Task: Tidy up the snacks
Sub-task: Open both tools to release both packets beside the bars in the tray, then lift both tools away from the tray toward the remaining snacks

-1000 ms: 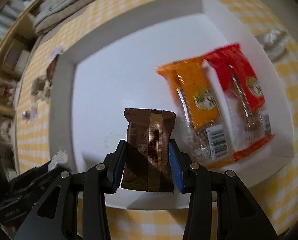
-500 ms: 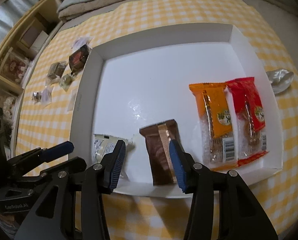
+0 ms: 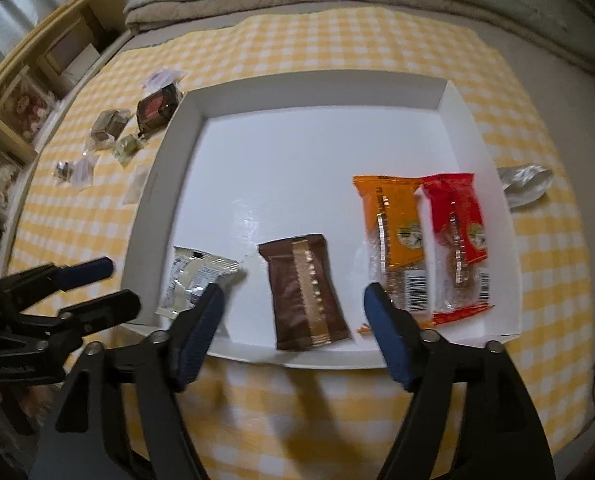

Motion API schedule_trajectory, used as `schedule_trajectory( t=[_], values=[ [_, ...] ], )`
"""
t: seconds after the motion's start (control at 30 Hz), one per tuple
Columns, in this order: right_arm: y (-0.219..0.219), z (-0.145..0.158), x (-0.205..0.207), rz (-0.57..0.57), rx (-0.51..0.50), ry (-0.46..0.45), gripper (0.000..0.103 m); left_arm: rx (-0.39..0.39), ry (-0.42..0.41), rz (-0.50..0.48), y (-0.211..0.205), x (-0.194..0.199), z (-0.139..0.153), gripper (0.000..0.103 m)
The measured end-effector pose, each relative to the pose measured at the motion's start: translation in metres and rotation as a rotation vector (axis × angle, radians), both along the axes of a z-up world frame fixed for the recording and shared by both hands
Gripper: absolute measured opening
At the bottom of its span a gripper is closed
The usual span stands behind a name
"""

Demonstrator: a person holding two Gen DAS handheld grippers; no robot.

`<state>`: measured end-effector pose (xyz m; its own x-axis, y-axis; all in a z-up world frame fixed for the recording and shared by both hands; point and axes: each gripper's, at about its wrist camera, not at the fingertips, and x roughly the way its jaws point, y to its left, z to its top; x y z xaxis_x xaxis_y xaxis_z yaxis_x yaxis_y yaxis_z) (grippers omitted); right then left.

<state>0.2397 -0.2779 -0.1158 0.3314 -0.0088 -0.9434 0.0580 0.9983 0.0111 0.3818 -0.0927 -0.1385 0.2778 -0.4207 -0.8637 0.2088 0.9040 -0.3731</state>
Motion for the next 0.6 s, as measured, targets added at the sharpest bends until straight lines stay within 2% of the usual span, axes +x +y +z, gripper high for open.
schedule_trajectory(
  t=[0.07,0.13,0.2,0.4,0.6],
  values=[
    [-0.001,0.001,-0.004,-0.002,-0.015,-0.005,0.081,0.003,-0.006,-0.004,0.003,-0.003,0.002,0.091],
    [-0.003,0.002,-0.007,-0.014,-0.027,-0.01,0.095,0.01,-0.018,-0.004,0.006,-0.005,0.005,0.103],
    [-0.002,0.004,-0.011,-0.013,-0.037,-0.021,0.103,0.021,-0.037,-0.01,0.009,-0.009,0.008,0.103],
    [0.005,0.018,-0.021,0.006,-0.059,-0.086,0.103,0.064,-0.088,-0.026,0.018,-0.018,0.021,0.103],
    [0.017,0.039,-0.023,0.034,-0.076,-0.153,0.103,0.068,-0.157,0.004,0.042,-0.024,0.049,0.103]
  ],
)
